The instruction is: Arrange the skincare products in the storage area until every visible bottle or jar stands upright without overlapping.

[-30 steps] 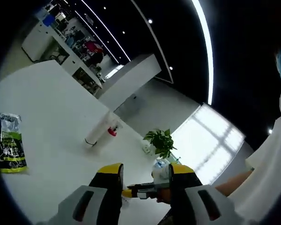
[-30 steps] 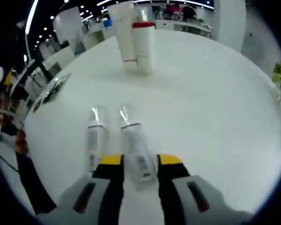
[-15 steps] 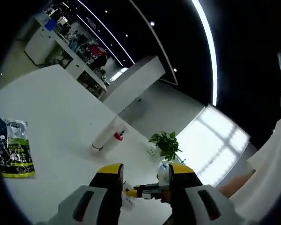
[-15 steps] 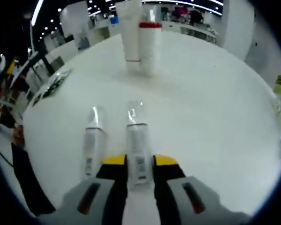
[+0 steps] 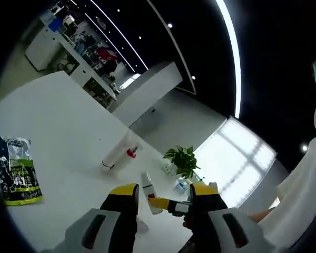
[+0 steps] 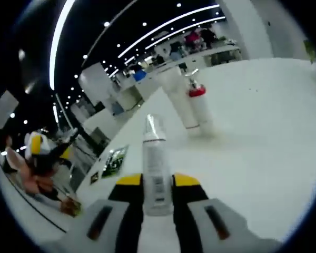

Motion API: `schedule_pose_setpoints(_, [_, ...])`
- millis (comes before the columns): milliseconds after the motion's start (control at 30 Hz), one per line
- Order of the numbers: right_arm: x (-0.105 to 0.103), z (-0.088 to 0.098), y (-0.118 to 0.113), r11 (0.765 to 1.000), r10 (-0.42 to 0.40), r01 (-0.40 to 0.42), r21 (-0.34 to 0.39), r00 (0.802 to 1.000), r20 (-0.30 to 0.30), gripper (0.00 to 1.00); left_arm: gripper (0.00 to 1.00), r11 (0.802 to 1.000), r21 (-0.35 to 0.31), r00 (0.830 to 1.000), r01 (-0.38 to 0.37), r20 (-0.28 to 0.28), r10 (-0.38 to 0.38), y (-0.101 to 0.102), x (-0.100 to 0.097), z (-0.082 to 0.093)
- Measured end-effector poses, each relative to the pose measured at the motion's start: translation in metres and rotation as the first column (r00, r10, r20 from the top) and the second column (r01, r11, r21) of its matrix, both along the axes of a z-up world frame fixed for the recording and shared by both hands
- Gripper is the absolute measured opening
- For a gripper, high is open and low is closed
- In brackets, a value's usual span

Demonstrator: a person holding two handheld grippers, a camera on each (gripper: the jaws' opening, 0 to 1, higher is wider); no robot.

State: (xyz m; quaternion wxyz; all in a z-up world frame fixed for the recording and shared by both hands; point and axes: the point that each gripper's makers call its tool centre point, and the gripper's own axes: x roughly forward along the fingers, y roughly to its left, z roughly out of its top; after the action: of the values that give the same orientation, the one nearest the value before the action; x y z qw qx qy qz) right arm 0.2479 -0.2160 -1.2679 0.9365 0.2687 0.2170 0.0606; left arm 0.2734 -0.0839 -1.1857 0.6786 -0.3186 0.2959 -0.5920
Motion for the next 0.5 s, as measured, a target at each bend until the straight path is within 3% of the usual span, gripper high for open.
schedule_pose_setpoints(33, [0.005, 0.014, 0.019, 0.996, 0.027, -0.031, 0.089, 0.999, 0.043, 0.18, 0.40, 1.000, -0.003, 1.000, -0.002, -0.002, 0.002, 0.001, 0.002, 0.001])
schedule_pose_setpoints(67, [0.006, 0.017, 0.022, 0.995, 0.030, -0.035, 0.098, 0.998, 0.053, 0.18, 0.40, 1.000, -0.008, 1.000, -0.007, -0.003, 0.007, 0.001, 0.004, 0.002])
schedule_pose_setpoints(133, [0.013, 0.039, 0.047, 0.975, 0.067, -0.090, 0.203, 0.990, 0.120, 0.18, 0.41, 1.000, -0.011, 1.000, -0.012, -0.010, 0.012, 0.000, 0.007, 0.002])
schedule_pose_setpoints(233, [0.017, 0.063, 0.070, 0.953, 0.111, -0.163, 0.257, 0.973, 0.203, 0.18, 0.41, 0.999, -0.028, 1.000, -0.017, -0.007, 0.016, 0.000, 0.012, 0.007])
schedule_pose_setpoints(400, [0.016, 0.087, 0.085, 0.913, 0.104, -0.196, 0.358, 0.960, 0.261, 0.18, 0.44, 0.996, -0.084, 1.000, -0.005, -0.027, 0.003, -0.004, 0.019, 0.021])
schedule_pose_setpoints(500, [0.011, 0.094, 0.089, 0.900, 0.137, -0.241, 0.364, 0.948, 0.287, 0.18, 0.44, 0.993, -0.113, 0.999, 0.026, -0.026, -0.029, -0.010, 0.015, 0.029])
